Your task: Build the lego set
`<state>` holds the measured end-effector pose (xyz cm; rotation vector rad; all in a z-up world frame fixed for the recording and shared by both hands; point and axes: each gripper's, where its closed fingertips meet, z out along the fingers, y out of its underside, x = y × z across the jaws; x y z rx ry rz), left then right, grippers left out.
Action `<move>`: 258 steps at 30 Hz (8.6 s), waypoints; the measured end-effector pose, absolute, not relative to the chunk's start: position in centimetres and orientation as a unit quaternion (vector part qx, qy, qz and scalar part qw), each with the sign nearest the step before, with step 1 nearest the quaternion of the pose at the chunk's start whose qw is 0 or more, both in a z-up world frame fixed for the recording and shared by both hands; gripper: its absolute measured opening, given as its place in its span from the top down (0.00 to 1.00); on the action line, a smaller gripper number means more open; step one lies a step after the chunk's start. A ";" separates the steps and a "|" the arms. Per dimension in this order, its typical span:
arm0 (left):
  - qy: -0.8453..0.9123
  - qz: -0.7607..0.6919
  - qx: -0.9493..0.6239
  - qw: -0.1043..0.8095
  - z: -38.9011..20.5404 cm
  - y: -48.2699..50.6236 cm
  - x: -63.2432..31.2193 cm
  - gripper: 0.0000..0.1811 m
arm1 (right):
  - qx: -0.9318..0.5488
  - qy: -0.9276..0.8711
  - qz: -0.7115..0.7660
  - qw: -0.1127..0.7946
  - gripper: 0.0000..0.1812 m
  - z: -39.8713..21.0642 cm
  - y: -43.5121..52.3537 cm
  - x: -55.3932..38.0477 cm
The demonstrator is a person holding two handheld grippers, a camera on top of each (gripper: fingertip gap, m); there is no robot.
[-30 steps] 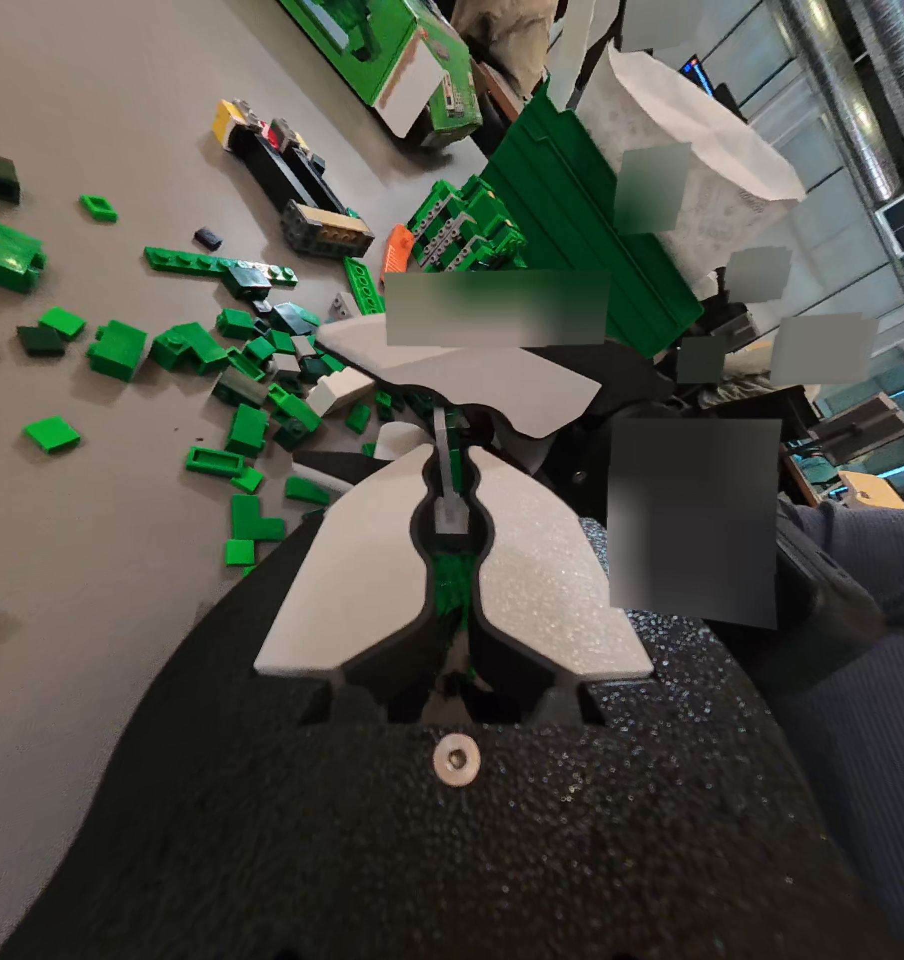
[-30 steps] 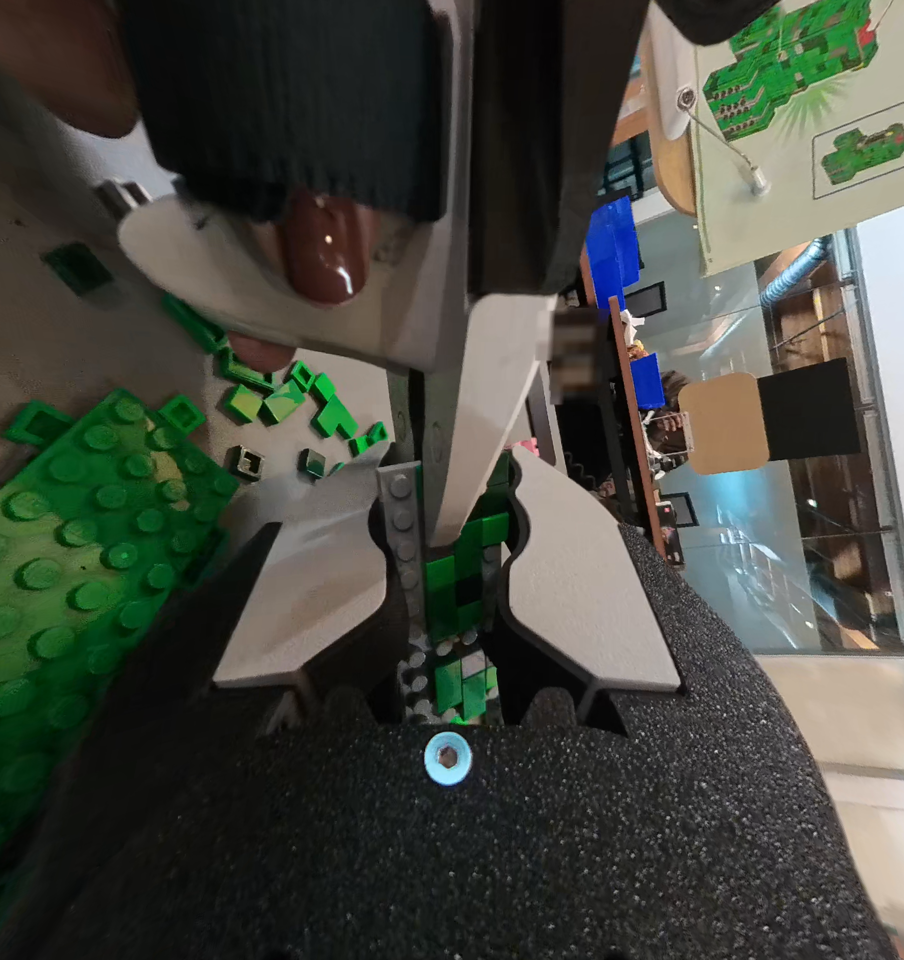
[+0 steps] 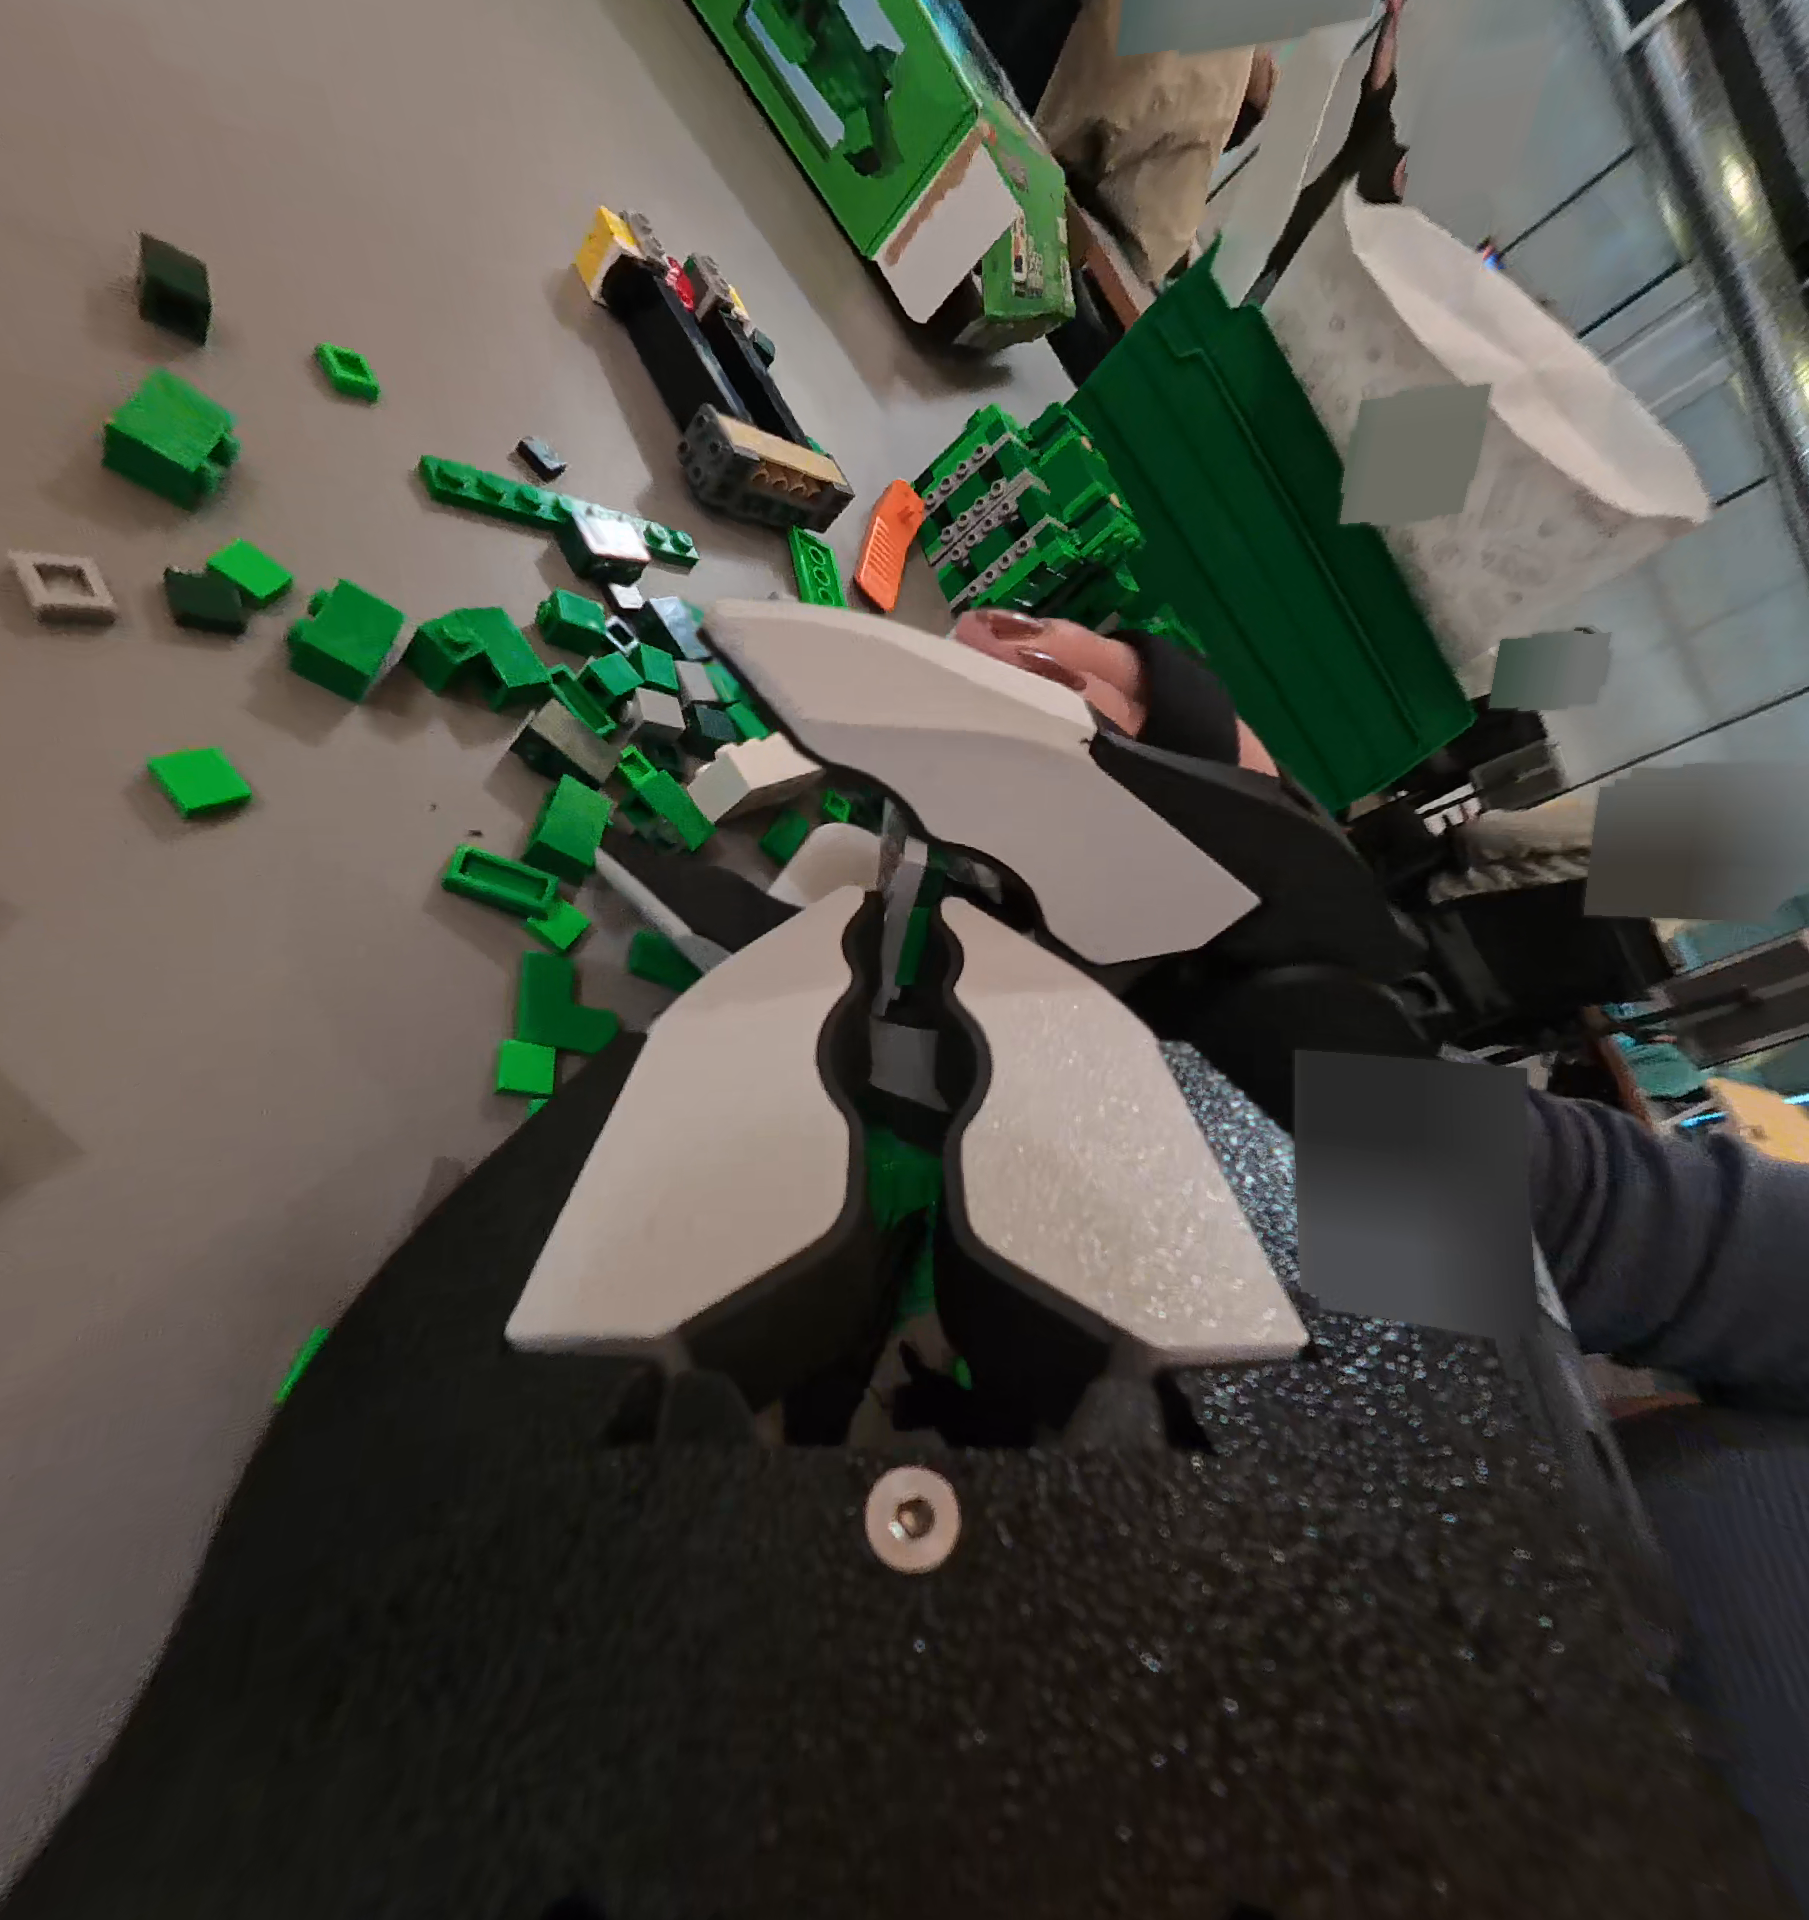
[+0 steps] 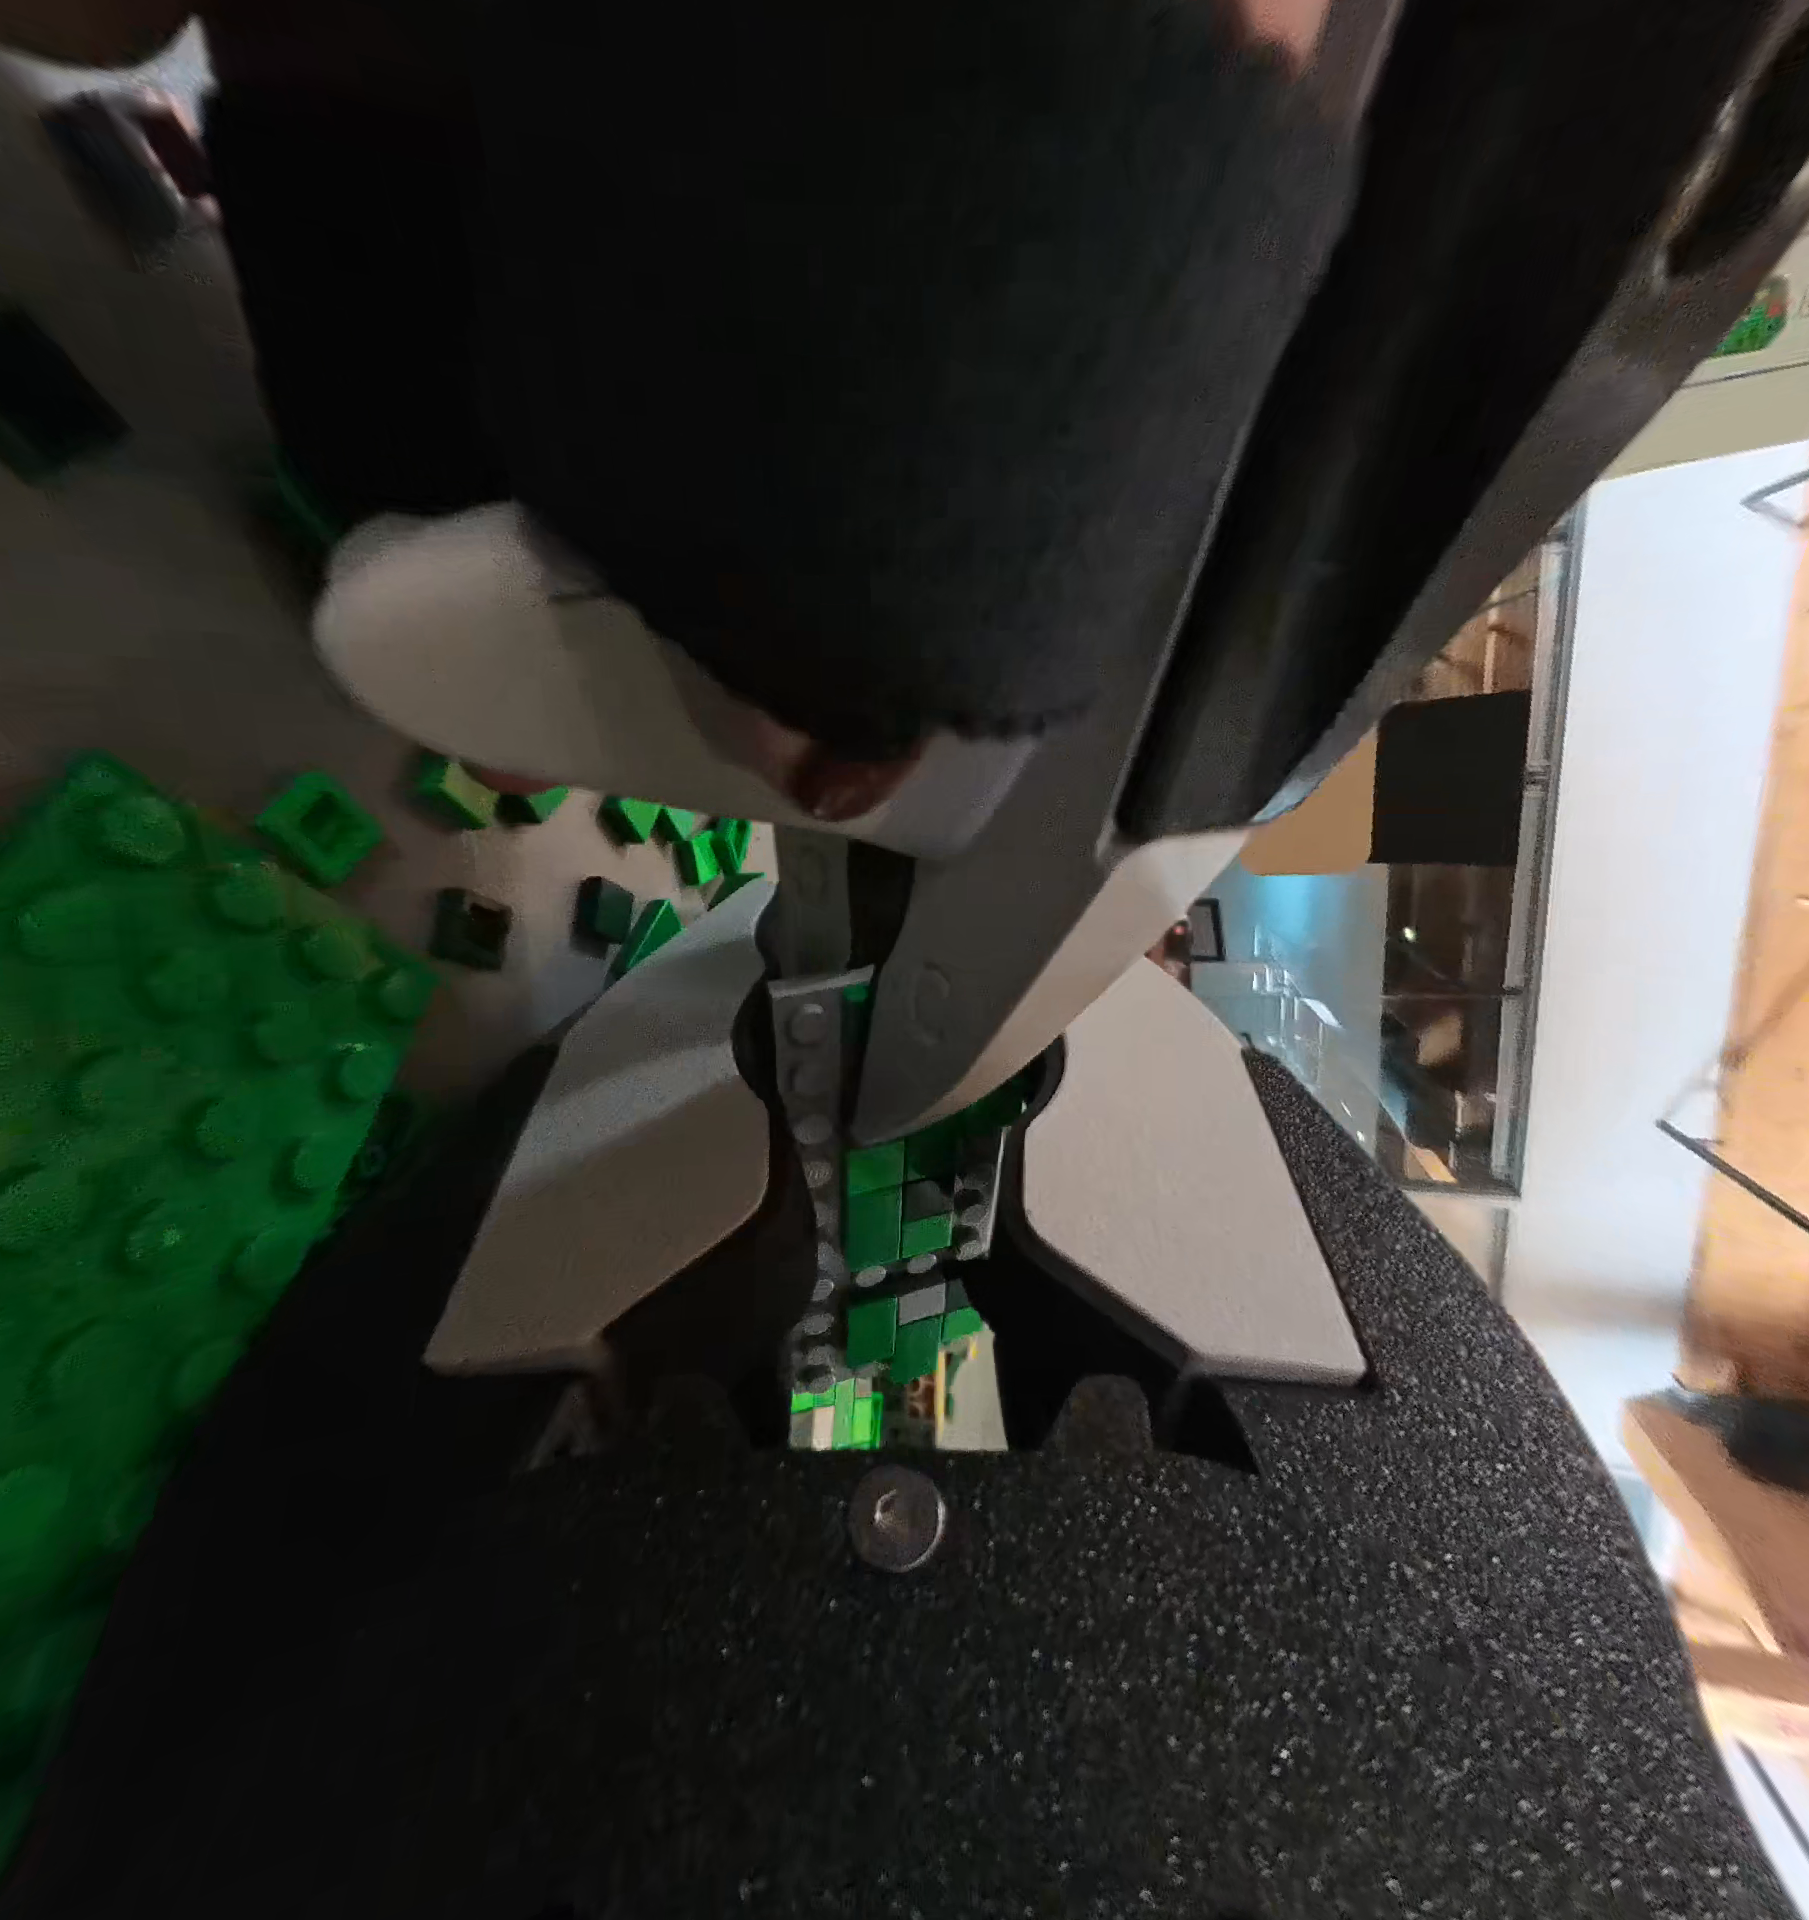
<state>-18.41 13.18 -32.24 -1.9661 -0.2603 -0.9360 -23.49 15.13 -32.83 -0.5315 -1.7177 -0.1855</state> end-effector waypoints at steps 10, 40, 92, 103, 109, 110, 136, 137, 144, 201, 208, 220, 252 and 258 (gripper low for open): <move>-0.133 -0.431 -0.770 0.451 -31.9 13.3 -18.4 0.96 | -0.218 -0.734 -0.111 0.633 0.79 -32.3 15.4 -23.5; -0.046 -0.384 -0.804 0.453 -31.7 12.5 -18.0 0.96 | -0.267 -0.748 0.036 0.607 0.79 -32.7 14.2 -23.4; -0.130 -0.449 -0.755 0.461 -31.3 13.3 -18.3 0.96 | -0.200 -0.706 -0.156 0.661 0.79 -31.2 15.9 -23.4; -0.104 -0.403 -0.772 0.480 -31.4 13.7 -18.3 0.96 | -0.247 -0.715 -0.104 0.645 0.80 -31.8 16.3 -23.2; -0.068 -0.385 -0.767 0.509 -30.7 13.9 -17.9 0.91 | -0.291 -0.712 -0.062 0.636 0.80 -31.7 16.9 -23.0; -0.066 -0.382 -0.767 0.511 -30.6 14.0 -17.8 0.90 | -0.293 -0.711 -0.060 0.637 0.80 -31.7 16.9 -23.0; -0.037 -0.345 -0.785 0.514 -30.7 13.5 -18.0 0.97 | -0.286 -0.714 0.042 0.638 0.79 -31.1 14.9 -23.3; -0.040 -0.350 -0.781 0.516 -30.5 13.5 -18.0 0.97 | -0.290 -0.714 0.046 0.636 0.79 -31.0 14.9 -23.3; -0.080 -0.377 -0.763 0.520 -30.2 13.6 -18.3 0.97 | -0.241 -0.693 -0.057 0.677 0.79 -30.2 15.4 -23.4; -0.147 -0.423 -0.735 0.509 -30.6 14.1 -19.5 0.97 | -0.271 -0.703 -0.039 0.657 0.77 -31.2 15.9 -23.6; -0.141 -0.364 -0.711 0.586 -28.9 13.6 -22.3 0.97 | -0.404 -0.699 0.074 0.584 0.63 -31.2 18.8 -21.5; -0.058 -0.468 -0.556 0.685 -22.7 11.4 -21.4 0.97 | -0.455 -0.621 0.467 0.436 0.73 -26.2 14.5 -20.2; 0.078 -0.406 -0.710 0.570 -27.6 12.6 -15.2 0.83 | -0.453 -0.490 0.711 0.221 0.97 -23.0 15.5 -17.5; 0.037 -0.428 -0.669 0.606 -25.9 12.4 -16.9 0.80 | -0.442 -0.527 0.707 0.168 0.97 -23.9 13.4 -17.5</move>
